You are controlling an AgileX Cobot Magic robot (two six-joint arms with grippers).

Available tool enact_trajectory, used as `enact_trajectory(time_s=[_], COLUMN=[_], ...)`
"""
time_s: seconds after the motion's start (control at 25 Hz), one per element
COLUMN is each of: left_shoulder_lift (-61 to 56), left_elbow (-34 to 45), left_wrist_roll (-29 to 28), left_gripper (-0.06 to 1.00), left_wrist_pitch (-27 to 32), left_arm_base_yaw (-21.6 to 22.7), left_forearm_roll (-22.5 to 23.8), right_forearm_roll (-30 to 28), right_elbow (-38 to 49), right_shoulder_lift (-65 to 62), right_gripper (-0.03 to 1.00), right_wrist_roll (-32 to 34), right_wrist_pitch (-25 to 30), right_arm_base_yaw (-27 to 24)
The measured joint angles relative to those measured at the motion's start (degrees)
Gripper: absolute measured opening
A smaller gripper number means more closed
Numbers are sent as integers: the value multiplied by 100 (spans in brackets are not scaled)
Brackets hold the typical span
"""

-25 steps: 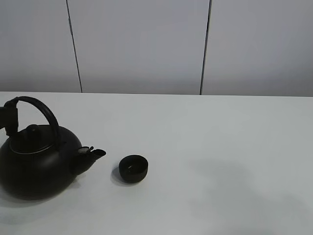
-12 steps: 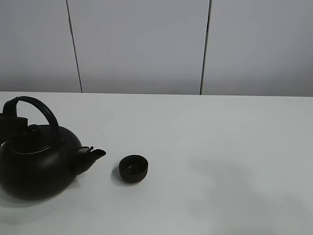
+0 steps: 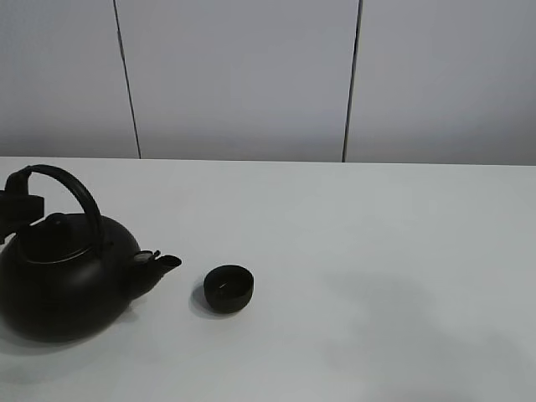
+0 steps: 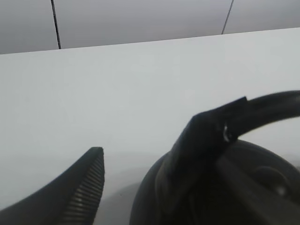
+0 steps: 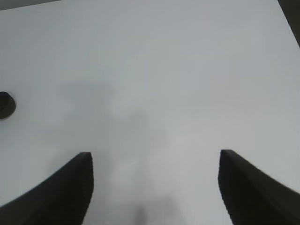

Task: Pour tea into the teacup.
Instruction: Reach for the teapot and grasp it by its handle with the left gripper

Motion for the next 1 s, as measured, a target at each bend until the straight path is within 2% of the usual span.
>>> enact_trajectory(time_s=[0.2,0.36,0.76,1.0], left_shoulder_lift=[0,0,-6,-532], left_elbow=[-49,-49,-62,-26], left_wrist_roll=[0,39,39,23], left_gripper=[36,16,15,15], left_wrist_pitch=[0,-21,23,610], left_arm_base_yaw=[0,-39,-39,-39], left_forearm_roll=[42,211,125,171], right_forearm_roll=[0,0,0,0], right_elbow=[0,0,0,0], right_shoulder_lift=[0,0,0,0], right_gripper=[52,52,52,52], right_wrist_roll=[0,0,0,0], right_wrist_pitch=[0,0,-6,-6], right_arm_base_yaw=[0,0,0,0])
